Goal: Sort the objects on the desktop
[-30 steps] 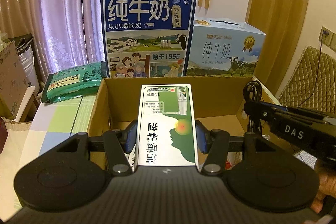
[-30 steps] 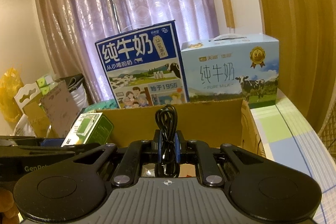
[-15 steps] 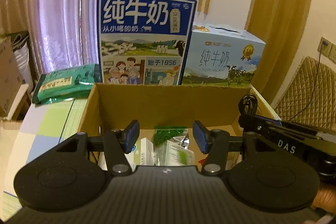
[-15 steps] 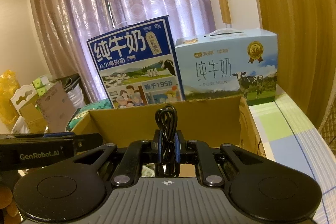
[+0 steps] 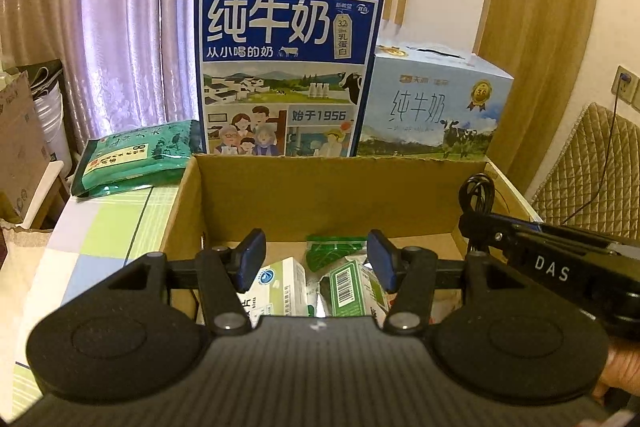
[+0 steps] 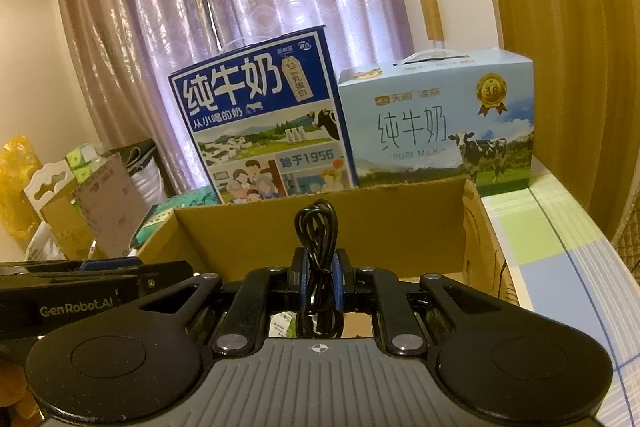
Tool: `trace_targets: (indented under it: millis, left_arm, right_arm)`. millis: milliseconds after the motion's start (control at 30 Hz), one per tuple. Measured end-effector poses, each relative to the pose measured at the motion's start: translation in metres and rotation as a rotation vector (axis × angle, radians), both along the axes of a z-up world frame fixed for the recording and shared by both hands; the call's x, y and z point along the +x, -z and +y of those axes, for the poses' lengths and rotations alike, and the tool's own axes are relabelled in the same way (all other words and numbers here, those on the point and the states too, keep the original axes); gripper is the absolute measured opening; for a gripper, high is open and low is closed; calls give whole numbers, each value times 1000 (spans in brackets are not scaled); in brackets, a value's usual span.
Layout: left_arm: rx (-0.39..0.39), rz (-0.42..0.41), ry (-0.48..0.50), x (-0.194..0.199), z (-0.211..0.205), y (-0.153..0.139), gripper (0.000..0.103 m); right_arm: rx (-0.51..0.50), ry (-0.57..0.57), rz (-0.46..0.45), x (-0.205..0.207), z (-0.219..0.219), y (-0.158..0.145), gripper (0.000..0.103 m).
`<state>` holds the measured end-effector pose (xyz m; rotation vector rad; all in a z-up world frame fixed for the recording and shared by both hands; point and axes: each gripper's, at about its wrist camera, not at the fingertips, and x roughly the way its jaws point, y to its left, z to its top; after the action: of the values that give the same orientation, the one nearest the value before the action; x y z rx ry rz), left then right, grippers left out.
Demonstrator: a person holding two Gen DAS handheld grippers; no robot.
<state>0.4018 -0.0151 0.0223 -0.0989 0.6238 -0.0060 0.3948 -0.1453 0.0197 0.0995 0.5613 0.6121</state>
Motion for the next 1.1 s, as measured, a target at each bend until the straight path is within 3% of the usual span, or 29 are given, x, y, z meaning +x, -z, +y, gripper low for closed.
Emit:
trace_targets:
  millis: [67, 100, 133, 433, 600, 900, 933, 1000, 1100]
  left_arm:
    - [-2, 3, -5, 0, 1, 1, 51]
    - [-2, 4, -5, 0, 1, 1, 51]
    - [0, 4, -4, 0, 1, 1, 51]
    - [19, 1, -2, -2, -1, 0, 52]
    - [50, 4, 1, -6, -4, 0, 64]
    - [70, -14, -4, -39, -9, -7, 95]
    - [70, -15, -7, -44, -10, -8, 96]
    - [86, -18, -15, -56, -13, -11, 102]
    - [110, -23, -28, -72, -16, -14, 102]
  right_arm:
    - [-2, -1, 3, 1, 1, 2, 30]
    - [13, 4, 1, 1, -1, 3, 51]
    - [33, 10, 0, 1, -3, 3, 57]
    - [52, 67, -23, 1, -13, -4, 59]
    - [39, 98, -21, 2, -17, -2, 63]
    - [39, 124, -71, -18, -30, -18, 88]
    - [34, 123, -71, -22, -32, -19, 94]
    - [23, 118, -74, -34, -36, -20, 98]
    - [2, 107, -82, -53, -43, -20, 101]
